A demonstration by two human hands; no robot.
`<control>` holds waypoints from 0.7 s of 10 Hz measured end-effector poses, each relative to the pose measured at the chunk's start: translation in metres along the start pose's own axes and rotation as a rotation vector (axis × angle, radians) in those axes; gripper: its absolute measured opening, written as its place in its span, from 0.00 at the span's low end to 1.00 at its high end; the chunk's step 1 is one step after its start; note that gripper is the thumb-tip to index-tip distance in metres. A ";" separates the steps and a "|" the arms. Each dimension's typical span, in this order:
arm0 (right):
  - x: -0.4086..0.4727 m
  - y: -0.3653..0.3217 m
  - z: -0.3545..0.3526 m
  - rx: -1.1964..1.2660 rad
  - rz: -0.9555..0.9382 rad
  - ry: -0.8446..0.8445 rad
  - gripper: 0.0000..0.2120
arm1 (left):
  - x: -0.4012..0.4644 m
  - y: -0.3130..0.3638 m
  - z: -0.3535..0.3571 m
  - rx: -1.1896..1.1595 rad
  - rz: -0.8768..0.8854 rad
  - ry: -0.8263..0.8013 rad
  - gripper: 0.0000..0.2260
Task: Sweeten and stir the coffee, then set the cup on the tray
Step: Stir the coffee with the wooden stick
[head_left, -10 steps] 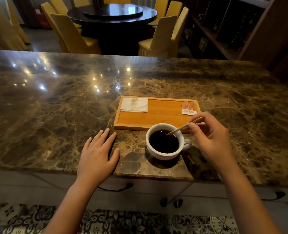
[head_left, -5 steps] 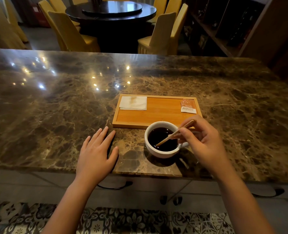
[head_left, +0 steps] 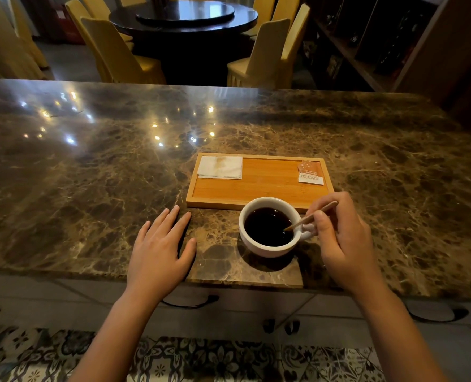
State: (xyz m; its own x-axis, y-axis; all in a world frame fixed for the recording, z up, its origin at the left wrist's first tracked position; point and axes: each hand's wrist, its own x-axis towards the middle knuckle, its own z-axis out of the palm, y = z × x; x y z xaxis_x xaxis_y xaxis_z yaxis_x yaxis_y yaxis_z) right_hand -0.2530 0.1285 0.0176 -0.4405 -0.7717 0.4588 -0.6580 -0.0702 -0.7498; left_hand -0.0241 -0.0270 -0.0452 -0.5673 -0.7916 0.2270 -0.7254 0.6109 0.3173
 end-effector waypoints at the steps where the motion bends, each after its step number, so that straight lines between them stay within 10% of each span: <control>1: -0.002 0.001 -0.004 0.051 0.035 0.004 0.04 | 0.000 0.000 0.000 -0.004 -0.001 0.001 0.24; 4: -0.003 -0.006 0.014 0.313 0.086 0.001 0.03 | 0.000 0.000 0.000 0.011 0.000 0.007 0.26; 7: -0.002 -0.007 0.003 -0.048 -0.033 0.054 0.02 | 0.000 0.001 0.000 0.007 0.001 0.014 0.27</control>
State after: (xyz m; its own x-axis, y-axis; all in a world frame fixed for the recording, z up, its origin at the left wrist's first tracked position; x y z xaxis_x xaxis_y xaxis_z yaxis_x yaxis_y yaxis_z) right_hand -0.2463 0.1284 0.0206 -0.4491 -0.7342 0.5092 -0.7010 -0.0638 -0.7103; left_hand -0.0243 -0.0262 -0.0450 -0.5628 -0.7909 0.2401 -0.7272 0.6119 0.3110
